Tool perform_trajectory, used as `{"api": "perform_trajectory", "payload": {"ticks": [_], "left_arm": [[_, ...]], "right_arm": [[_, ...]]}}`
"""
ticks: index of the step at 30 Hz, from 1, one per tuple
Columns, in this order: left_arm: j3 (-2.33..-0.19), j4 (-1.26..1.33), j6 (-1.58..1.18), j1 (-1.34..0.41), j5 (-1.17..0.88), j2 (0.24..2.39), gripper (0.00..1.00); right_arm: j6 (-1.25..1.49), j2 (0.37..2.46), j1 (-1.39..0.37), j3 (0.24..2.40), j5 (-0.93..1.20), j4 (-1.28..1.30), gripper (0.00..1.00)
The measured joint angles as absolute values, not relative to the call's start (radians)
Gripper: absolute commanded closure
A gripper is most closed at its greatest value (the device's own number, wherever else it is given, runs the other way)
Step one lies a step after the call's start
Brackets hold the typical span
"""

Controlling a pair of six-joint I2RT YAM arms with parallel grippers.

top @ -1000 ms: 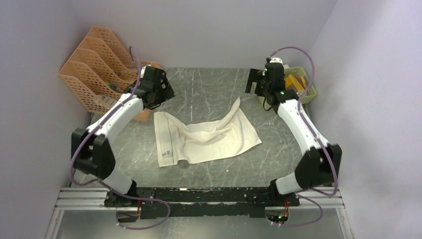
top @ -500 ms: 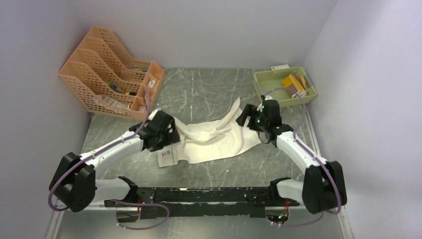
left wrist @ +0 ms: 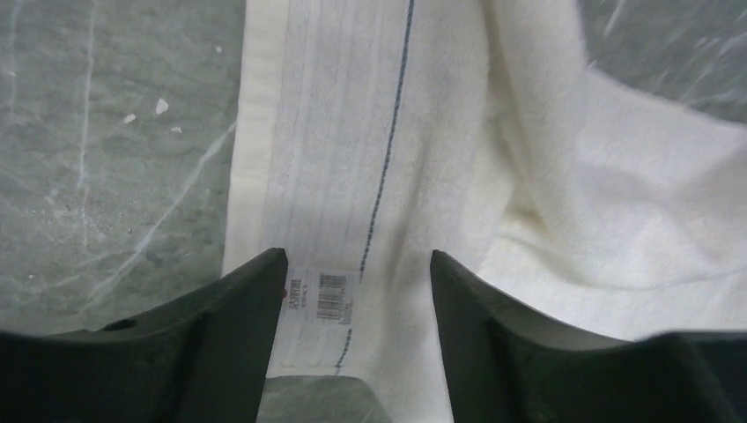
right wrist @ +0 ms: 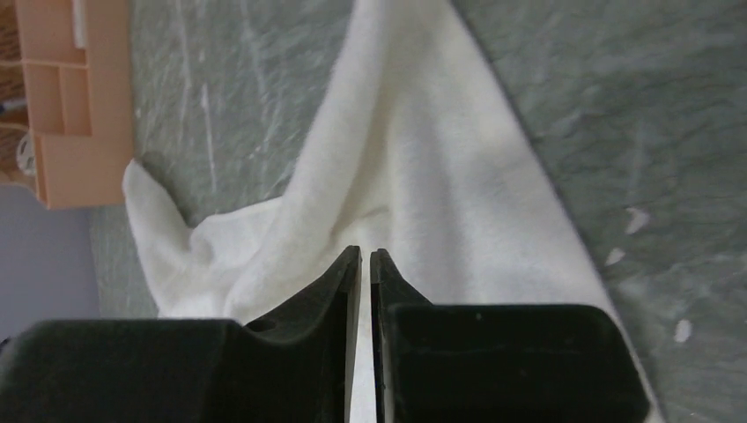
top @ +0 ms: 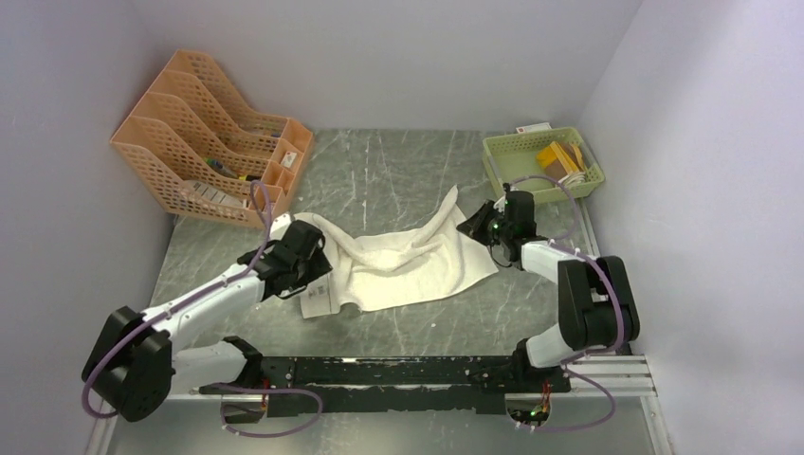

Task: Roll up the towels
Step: Flatten out the towel at the center of the board.

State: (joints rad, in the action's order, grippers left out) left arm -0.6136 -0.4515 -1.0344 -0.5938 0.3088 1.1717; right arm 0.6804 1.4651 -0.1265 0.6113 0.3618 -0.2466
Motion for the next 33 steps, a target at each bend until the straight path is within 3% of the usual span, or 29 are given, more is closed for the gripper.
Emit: {"api": "perform_trajectory", "payload": {"ticks": [3, 7, 9, 14, 21, 27, 33], "left_arm": [[-0.606, -0.428, -1.032, -0.591, 0.344, 1.117, 0.63], [-0.585, -0.335, -1.025, -0.576, 0.363, 1.046, 0.83], [-0.572, -0.282, -1.024, -0.554, 0.361, 1.062, 0.88], [-0.526, -0.162, -1.020, -0.498, 0.308, 1.228, 0.93], [-0.554, -0.034, -1.021, -0.398, 0.189, 1.425, 0.93], [-0.567, -0.040, -1.053, -0.386, 0.175, 1.447, 0.93], [-0.484, -0.043, -1.131, -0.381, 0.130, 1.358, 0.93]], "right_arm": [[0.691, 1.530, -0.097, 0.611, 0.363, -0.289, 1.00], [0.697, 1.605, -0.087, 0.623, 0.363, -0.331, 1.00], [0.698, 1.643, -0.087, 0.633, 0.364, -0.352, 1.00], [0.698, 1.704, -0.087, 0.645, 0.353, -0.367, 1.00], [0.724, 1.709, -0.008, 0.640, 0.368, -0.330, 1.00], [0.811, 1.666, 0.191, 0.555, 0.458, -0.333, 1.00], [0.851, 1.510, 0.258, 0.434, 0.451, -0.250, 1.00]]}}
